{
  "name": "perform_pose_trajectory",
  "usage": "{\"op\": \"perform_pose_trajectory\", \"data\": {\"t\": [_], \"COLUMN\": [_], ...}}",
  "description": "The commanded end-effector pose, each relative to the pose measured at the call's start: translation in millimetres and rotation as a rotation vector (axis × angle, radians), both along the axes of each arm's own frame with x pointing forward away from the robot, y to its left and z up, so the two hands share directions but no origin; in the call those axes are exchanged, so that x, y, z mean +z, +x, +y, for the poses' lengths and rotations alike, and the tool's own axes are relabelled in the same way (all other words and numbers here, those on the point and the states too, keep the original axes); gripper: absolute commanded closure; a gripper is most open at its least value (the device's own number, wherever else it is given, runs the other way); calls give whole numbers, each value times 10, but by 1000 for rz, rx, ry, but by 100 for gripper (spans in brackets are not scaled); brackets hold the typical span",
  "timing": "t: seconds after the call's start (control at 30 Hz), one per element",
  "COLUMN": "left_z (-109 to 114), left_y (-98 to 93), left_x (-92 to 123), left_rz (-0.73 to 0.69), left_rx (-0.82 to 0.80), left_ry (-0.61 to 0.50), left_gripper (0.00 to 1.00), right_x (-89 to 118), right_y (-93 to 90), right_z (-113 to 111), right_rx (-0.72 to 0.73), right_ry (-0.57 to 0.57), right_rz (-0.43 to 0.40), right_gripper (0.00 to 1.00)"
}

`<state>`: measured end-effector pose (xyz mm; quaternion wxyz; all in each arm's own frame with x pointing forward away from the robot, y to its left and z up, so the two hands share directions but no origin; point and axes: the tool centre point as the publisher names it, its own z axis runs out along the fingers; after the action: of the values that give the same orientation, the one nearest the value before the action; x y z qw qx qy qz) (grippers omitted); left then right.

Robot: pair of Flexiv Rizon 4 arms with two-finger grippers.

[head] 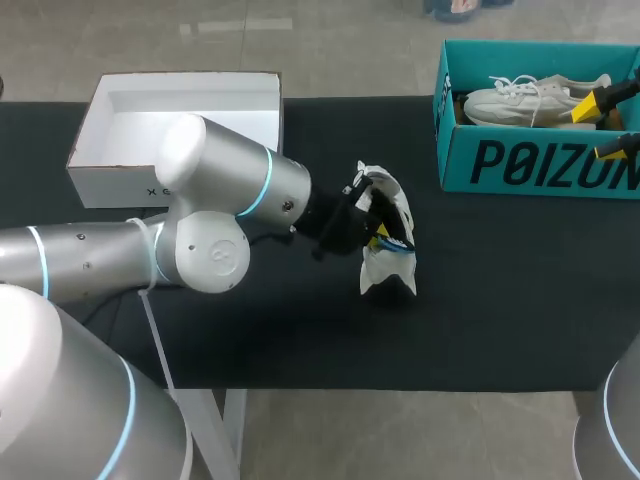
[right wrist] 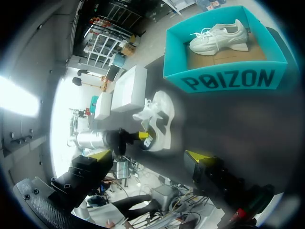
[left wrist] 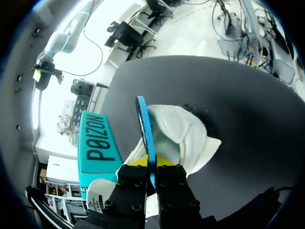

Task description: Take the shoe out of the shoebox, open the shoe tongue, remove and reinsert the insole, then place the shoe into the shoebox

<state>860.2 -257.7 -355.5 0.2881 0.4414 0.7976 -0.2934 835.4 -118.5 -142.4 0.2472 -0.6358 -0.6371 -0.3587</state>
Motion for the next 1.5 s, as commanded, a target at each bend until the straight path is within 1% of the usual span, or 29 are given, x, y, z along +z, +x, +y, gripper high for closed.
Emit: {"op": "perform_pose_trajectory", "data": {"t": [0.03, 0.27, 0.37, 0.4, 0.43, 0.47, 0.53, 0.67, 0.83, 0.87, 0.9, 0.93, 1.1, 1.27, 1.43, 1.5], "left_z": [-74, -38, -8, 4, 13, 21, 28, 23, -3, -8, -15, -19, -55, -102, -106, -112], "left_y": [96, 222, 242, 238, 226, 205, 147, 13, -68, -68, -66, -65, -46, 52, 169, 179], "left_x": [-80, -172, -173, -161, -140, -109, -44, 77, 151, 150, 140, 128, 39, -59, -175, -189], "left_rz": [-6, -2, -1, 0, 4, 6, 7, -6, -22, -23, -26, -27, -21, -32, -14, -10], "left_rx": [20, 65, 86, 90, 94, 96, 92, 65, 45, 44, 41, 40, 25, 33, 59, 64], "left_ry": [6, 22, 16, 13, 6, -3, -21, -37, -45, -46, -43, -42, -22, -9, 10, 13], "left_gripper": [100, 100, 100, 98, 75, 55, 58, 56, 64, 69, 88, 100, 100, 100, 100, 100], "right_x": [-2, -2, -2, -2, -2, -2, -2, -2, -2, -2, -2, -2, -2, -2, -2, -2], "right_y": [-8, -8, -8, -8, -8, -8, -8, -8, -8, -8, -8, -8, -8, -8, -8, -8], "right_z": [2, 2, 2, 2, 2, 2, 2, 2, 2, 2, 2, 2, 2, 2, 2, 2], "right_rx": [-1, -1, -1, -1, -1, -1, -1, -1, -1, -1, -1, -1, -1, -1, -1, -1], "right_ry": [-3, -3, -3, -3, -3, -3, -3, -3, -3, -3, -3, -3, -3, -3, -3, -3], "right_rz": [0, 0, 0, 0, 0, 0, 0, 0, 0, 0, 0, 0, 0, 0, 0, 0], "right_gripper": [0, 0, 0, 0, 0, 0, 0, 0, 0, 0, 0, 0, 0, 0, 0, 0]}}
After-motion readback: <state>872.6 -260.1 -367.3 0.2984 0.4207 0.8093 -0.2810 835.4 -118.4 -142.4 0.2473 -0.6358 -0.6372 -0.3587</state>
